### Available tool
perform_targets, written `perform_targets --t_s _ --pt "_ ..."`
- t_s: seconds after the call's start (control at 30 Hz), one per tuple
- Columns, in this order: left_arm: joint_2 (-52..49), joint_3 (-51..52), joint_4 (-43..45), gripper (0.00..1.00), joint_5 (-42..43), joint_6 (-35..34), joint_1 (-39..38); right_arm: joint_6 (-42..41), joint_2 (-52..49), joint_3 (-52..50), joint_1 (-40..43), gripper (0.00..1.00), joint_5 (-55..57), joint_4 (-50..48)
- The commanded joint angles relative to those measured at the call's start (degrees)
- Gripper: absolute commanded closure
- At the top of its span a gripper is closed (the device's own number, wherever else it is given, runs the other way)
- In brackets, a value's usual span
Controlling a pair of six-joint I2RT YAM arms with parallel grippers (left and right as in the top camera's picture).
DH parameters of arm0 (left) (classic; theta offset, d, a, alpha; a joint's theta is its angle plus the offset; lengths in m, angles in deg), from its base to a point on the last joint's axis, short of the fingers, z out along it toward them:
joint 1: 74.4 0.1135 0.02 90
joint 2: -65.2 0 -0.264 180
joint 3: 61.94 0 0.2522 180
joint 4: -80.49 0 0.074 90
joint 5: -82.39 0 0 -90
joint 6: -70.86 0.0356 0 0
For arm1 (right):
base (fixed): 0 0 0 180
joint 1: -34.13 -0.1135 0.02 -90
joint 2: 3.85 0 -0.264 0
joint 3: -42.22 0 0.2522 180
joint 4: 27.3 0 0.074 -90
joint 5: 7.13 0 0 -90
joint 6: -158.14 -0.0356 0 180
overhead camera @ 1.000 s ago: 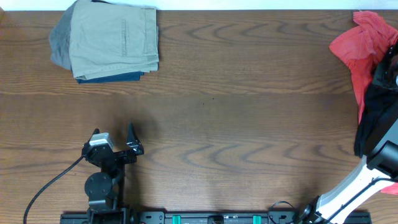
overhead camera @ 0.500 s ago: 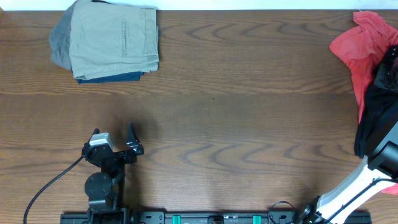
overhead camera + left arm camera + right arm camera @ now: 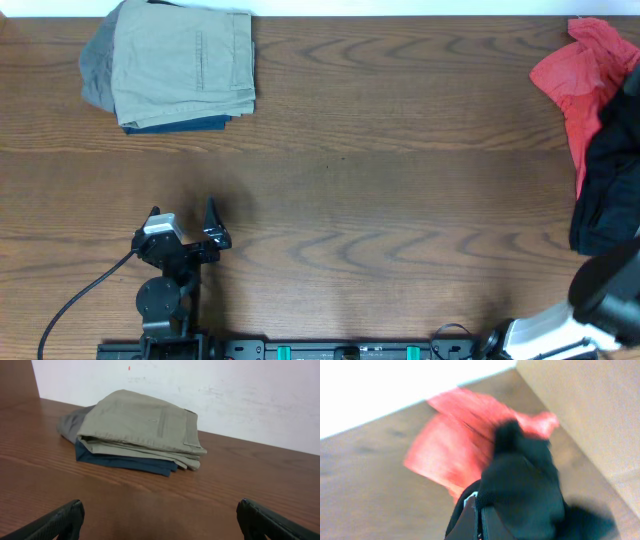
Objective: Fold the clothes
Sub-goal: 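Lift the black shirt with the right gripper and drop it mid-table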
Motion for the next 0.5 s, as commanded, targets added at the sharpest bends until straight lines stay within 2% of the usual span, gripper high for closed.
perform_targets --t_s 0.0,0.2,0.47 --pt "0.00 1.07 -2.01 0.02 -0.90 0.76 0.24 -1.22 5.11 0.79 -7.41 0.99 -4.85 -0.33" --pt "0.00 1.09 -2.01 0.02 -0.90 0.76 0.24 -2.58 7.08 0.76 -23.15 0.99 -12.50 -1.11" --pt "0.00 1.07 -2.01 0.02 -0.90 0.79 0.24 -4.28 -0.31 0.76 -48.17 0.99 -20.17 -2.03"
